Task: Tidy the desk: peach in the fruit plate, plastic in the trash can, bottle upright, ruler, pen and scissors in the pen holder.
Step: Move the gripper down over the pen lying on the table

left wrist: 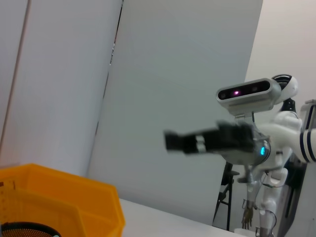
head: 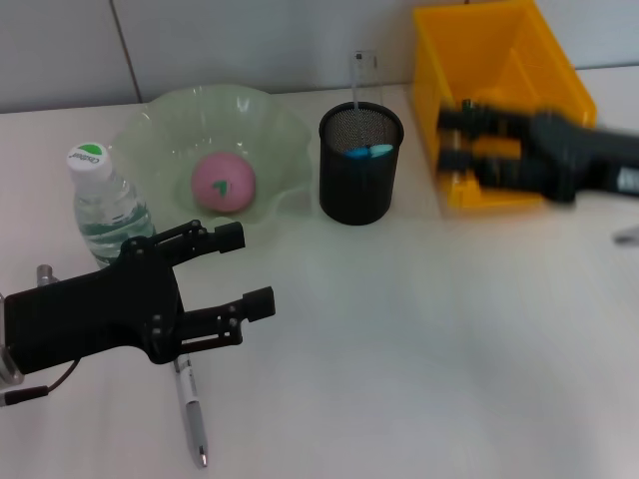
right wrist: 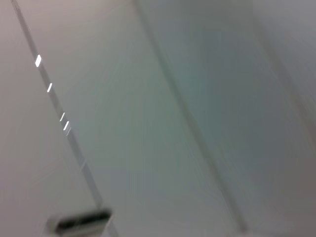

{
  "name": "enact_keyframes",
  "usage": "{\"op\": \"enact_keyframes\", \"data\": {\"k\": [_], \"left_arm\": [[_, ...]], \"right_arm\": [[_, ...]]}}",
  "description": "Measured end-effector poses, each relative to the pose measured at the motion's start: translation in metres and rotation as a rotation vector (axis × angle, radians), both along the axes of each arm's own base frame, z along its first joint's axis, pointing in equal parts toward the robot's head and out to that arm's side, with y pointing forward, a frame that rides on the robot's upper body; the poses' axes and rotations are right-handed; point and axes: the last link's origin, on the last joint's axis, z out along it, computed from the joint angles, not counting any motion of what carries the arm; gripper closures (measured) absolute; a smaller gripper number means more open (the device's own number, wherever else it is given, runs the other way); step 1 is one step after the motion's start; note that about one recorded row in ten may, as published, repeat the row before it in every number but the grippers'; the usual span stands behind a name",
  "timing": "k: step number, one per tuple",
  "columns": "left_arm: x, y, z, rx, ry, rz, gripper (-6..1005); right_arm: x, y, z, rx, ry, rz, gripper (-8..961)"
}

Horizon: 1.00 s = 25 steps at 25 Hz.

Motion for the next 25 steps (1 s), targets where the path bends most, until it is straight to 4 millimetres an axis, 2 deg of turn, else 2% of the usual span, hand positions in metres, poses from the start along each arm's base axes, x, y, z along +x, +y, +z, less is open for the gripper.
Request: {"op": "enact_keyframes", "data": {"k": [4, 9, 21, 25], "left_arm": [[0.0, 0.001, 0.0, -0.008, 0.01, -0.002, 170], [-0.002, 0.001, 0.002, -0.023, 0.025, 0.0, 170], [-0.001, 0.003, 0.01, -0.079, 0.045, -0.02, 171], [0.007, 0.008, 0.02, -0.188, 0.1, -0.071, 171]], "right_arm": [[0.016, -0.015, 0.002, -0.151, -0.178, 0.004, 197], [0.033, -0.022, 0.0, -0.191, -0.298, -0.015, 198], [0.04, -0.028, -0.004, -0.173, -0.352, 0.028, 199], [0.039, -0.029, -0.005, -0.15, -0.349, 0.05, 199]]}}
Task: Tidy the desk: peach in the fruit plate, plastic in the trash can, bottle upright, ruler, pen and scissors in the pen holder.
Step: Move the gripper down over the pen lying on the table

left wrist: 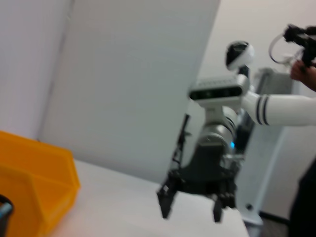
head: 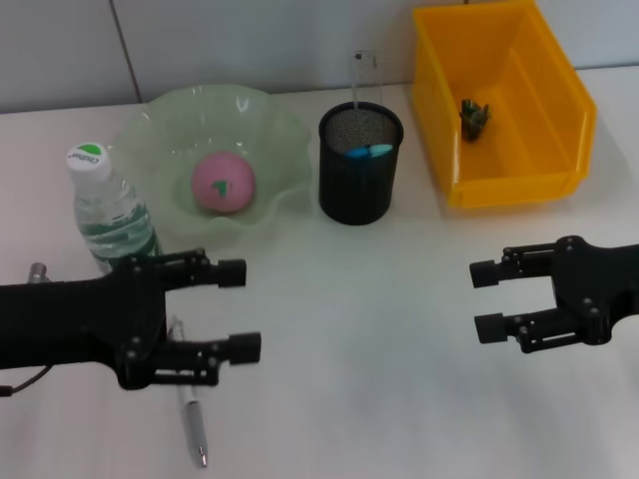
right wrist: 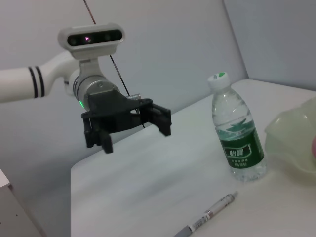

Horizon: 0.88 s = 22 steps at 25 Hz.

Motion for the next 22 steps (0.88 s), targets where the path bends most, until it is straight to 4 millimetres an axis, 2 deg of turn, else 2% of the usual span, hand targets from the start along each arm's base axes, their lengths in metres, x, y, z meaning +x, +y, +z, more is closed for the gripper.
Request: {"op": "enact_keyframes", "data": {"k": [12, 14, 16, 19, 22], "left_arm": [[0.024, 0.013, 0.017, -0.158, 0.172, -0.146, 171], [0.039, 0.02, 0.026, -0.134, 0.224, -0.232, 171], [0.039, 0.02, 0.026, -0.134, 0.224, -0.232, 171], [0.069, 0.024, 0.031, -0.06, 0.344, -0.411, 171], [0.073, 0.025, 0.029, -0.05, 0.37, -0.438, 171]], "right_arm": [[-0.004, 0.002, -0.003, 0.014, -0.008, 0.049, 200], [-0.005, 0.002, -0.004, 0.006, -0.009, 0.048, 200], [-0.005, 0.002, -0.004, -0.002, -0.008, 0.041, 201], [-0.003, 0.002, -0.001, -0.004, -0.007, 0.024, 201], [-0.001, 0.002, -0.001, -0.003, -0.01, 0.011, 201]]}}
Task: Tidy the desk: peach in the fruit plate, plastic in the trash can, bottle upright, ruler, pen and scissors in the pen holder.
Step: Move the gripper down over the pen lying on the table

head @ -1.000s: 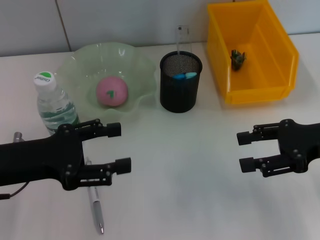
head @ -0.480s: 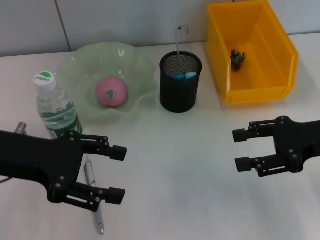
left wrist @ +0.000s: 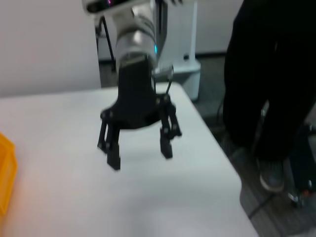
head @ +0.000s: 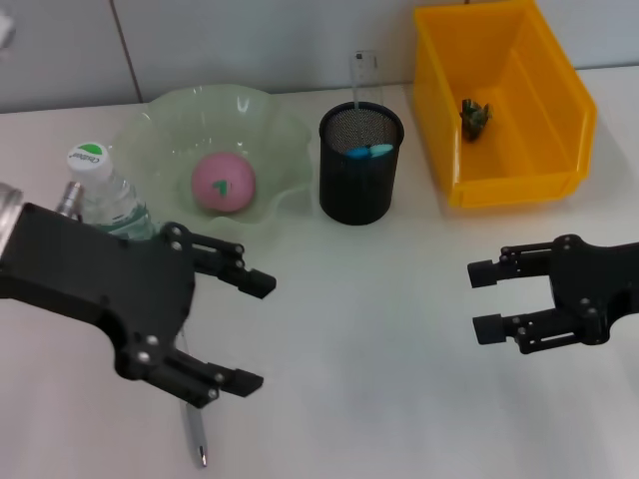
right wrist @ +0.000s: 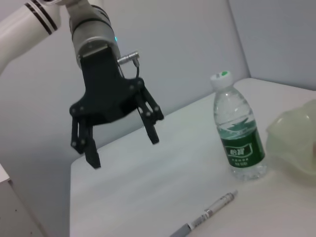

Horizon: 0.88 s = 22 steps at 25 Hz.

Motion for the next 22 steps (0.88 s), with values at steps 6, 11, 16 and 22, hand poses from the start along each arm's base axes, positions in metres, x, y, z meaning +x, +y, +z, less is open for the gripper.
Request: {"op": "enact_keyframes", "data": {"k": [6, 11, 16, 22], "left_arm": [[-0.001, 0.005, -0.014, 0.011, 0.123, 0.043, 171], [-0.001, 0.009, -0.017, 0.041, 0.41, 0.328, 171], [-0.003, 0.012, -0.023, 0.027, 0.59, 0.647, 171], [-0.005, 0.015, -0.021, 0.054, 0.606, 0.783, 172]], "right_arm": [[0.002, 0.0, 0.0, 0.002, -0.004, -0.019, 202], [0.003, 0.002, 0.0, -0.005, -0.037, -0.011, 202], [0.004, 0.003, -0.002, -0.023, -0.075, -0.005, 203], [0.004, 0.003, 0.001, -0.018, -0.087, 0.007, 203]]}}
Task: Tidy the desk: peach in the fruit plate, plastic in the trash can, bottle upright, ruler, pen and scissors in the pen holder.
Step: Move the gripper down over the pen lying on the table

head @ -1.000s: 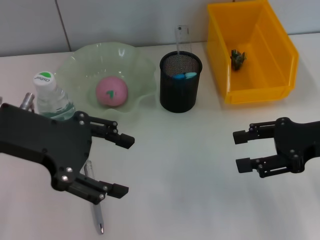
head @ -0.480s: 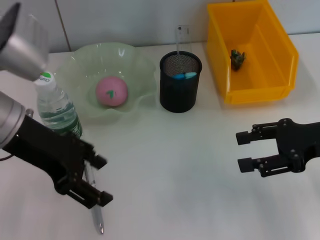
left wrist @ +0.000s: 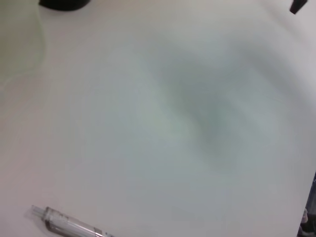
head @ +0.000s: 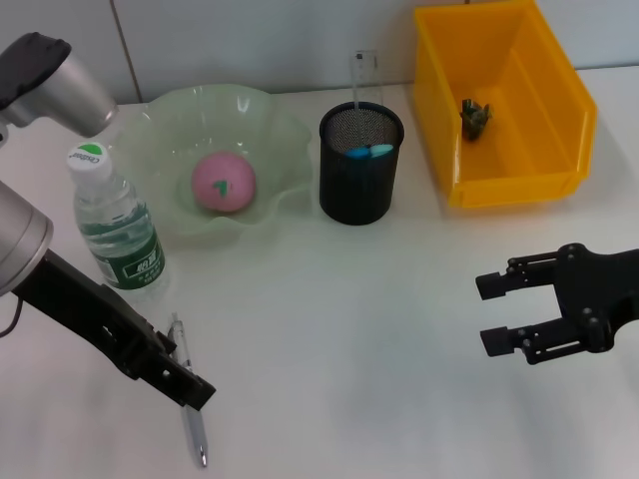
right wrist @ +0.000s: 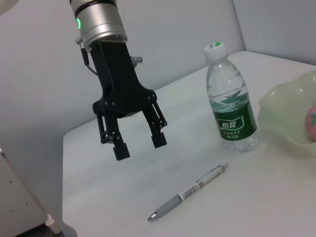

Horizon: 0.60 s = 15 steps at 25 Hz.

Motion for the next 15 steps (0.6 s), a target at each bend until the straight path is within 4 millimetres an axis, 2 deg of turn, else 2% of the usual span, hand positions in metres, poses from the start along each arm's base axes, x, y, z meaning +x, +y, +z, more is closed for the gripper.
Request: {"op": "enact_keyframes", "data": {"k": [2, 10, 13, 15], "left_arm": [[0.001, -0.001, 0.001, -0.001, -0.005, -0.024, 172], [0.007, -0.002, -0.005, -0.115, -0.047, -0.443, 172], [0.008, 0.004, -0.004, -0.123, -0.007, -0.428, 172], [0.003, 0.006, -0.001, -0.093, 0.069, -0.311, 172]], "right_arm": [[0.0, 0.0, 0.0, 0.004, -0.002, 0.002, 204], [-0.005, 0.005, 0.001, 0.014, 0.017, -0.019, 204], [-0.005, 0.006, 0.002, 0.019, 0.029, -0.041, 205], [-0.006, 0.007, 0.002, 0.015, 0.026, -0.042, 205]]}}
